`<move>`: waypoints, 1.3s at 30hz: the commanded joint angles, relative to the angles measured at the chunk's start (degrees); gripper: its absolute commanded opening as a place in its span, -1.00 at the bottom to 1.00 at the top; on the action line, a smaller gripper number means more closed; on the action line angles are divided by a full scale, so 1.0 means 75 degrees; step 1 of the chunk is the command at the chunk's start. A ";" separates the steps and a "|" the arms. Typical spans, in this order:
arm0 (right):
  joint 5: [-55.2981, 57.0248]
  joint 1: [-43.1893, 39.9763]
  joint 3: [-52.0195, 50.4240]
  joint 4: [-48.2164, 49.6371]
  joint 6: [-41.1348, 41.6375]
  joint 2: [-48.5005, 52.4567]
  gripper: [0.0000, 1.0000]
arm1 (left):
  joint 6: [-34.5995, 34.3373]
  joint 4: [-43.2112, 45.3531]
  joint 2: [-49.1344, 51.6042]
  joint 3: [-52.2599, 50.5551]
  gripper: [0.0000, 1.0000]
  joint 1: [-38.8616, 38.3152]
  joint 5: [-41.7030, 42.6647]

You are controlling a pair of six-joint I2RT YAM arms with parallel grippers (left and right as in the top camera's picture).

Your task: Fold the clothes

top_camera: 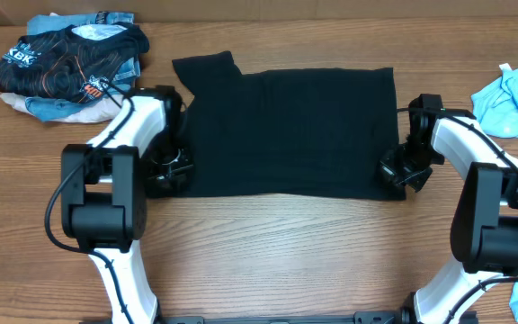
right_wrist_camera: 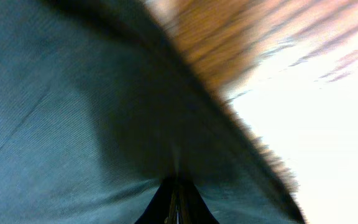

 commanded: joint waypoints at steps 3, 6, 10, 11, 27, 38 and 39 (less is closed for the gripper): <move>0.1026 -0.0216 -0.0146 -0.0026 0.0318 -0.0079 -0.92 | 0.0312 0.0251 0.0184 -0.0254 -0.69 0.0560 -0.1370; 0.1072 -0.0452 -0.0058 -0.0213 0.0548 -0.0082 -0.92 | 0.0373 0.0172 0.0181 -0.0163 -0.71 0.0635 -0.1405; 0.1078 -0.0667 0.0181 -0.0475 0.0536 -0.0090 -0.92 | 0.0376 -0.0044 0.0152 0.0090 -0.73 0.0635 -0.1413; 0.1107 -0.0717 0.0271 -0.0568 0.0536 -0.0096 -0.92 | 0.0370 -0.0178 0.0140 0.0219 -0.74 0.0629 -0.1411; 0.0256 -0.0772 0.2873 -0.1792 -0.0778 -0.0525 0.30 | 0.0227 -0.1390 -0.1116 0.2430 1.00 0.0085 -0.0912; -0.0819 -0.0731 0.3171 -0.0093 -0.0994 -0.0522 1.00 | 0.0303 0.1408 -0.1285 0.2623 1.00 0.0029 0.0219; -0.0822 -0.0714 0.3156 0.0038 -0.0991 -0.0522 1.00 | 0.0306 0.1652 -0.1279 0.2632 1.00 0.0044 0.0291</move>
